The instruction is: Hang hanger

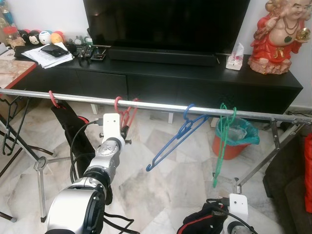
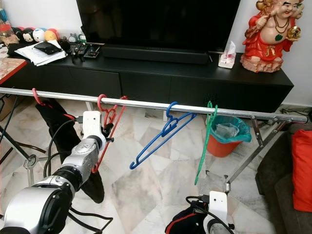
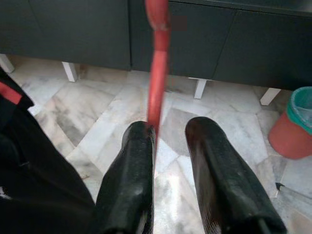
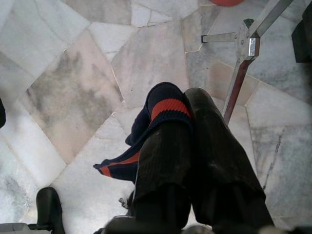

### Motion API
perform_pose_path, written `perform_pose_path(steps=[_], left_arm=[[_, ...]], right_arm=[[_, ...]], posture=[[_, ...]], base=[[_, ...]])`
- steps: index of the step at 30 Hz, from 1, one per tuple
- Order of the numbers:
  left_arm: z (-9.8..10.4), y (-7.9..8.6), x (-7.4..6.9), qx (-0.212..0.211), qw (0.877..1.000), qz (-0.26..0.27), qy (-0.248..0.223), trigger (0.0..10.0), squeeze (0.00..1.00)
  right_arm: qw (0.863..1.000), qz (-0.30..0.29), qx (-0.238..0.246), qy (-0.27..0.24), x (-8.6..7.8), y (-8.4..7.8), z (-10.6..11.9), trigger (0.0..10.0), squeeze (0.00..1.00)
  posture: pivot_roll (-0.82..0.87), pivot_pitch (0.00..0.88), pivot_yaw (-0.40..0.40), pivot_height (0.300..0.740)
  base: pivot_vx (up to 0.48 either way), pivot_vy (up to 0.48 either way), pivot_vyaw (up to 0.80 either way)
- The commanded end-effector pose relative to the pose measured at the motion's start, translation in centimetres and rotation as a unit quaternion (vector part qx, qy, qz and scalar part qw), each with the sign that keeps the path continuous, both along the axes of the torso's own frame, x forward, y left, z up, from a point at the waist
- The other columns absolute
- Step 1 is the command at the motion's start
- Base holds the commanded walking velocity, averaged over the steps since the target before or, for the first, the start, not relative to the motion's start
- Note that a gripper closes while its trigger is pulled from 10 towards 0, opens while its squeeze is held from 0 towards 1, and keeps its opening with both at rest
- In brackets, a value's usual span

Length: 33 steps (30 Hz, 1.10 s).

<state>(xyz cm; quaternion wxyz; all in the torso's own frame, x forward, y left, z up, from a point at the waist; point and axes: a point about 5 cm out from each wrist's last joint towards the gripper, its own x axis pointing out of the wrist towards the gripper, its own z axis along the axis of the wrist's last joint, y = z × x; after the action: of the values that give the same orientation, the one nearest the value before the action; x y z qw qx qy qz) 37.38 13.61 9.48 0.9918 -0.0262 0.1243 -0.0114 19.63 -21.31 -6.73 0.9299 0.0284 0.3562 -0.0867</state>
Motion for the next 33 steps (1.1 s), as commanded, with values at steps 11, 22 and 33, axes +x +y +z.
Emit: perform_pose_path(steps=[11,22,33], left_arm=[[-0.19,0.18,-0.09,0.011,1.000,-0.004,0.000,0.0,0.00],[-0.65,0.48,-0.32,0.020,1.000,0.000,0.010,0.0,0.00],[-0.86,0.58,-0.42,0.022,1.000,0.002,0.015,0.0,0.00]], right_arm=[[1.000,-0.006,-0.002,0.001,0.03,-0.52,0.09,10.0,0.00],[1.000,-0.005,-0.002,-0.002,0.21,-0.47,0.19,10.0,0.00],[1.000,-0.003,-0.001,-0.006,0.37,-0.30,0.26,10.0,0.00]], posture=[[-0.14,0.000,-0.033,0.740],[-0.14,0.000,-0.034,0.740],[-0.14,0.000,-0.034,0.740]], base=[[0.000,0.000,0.00],[0.000,0.000,0.00],[0.000,0.000,0.00]])
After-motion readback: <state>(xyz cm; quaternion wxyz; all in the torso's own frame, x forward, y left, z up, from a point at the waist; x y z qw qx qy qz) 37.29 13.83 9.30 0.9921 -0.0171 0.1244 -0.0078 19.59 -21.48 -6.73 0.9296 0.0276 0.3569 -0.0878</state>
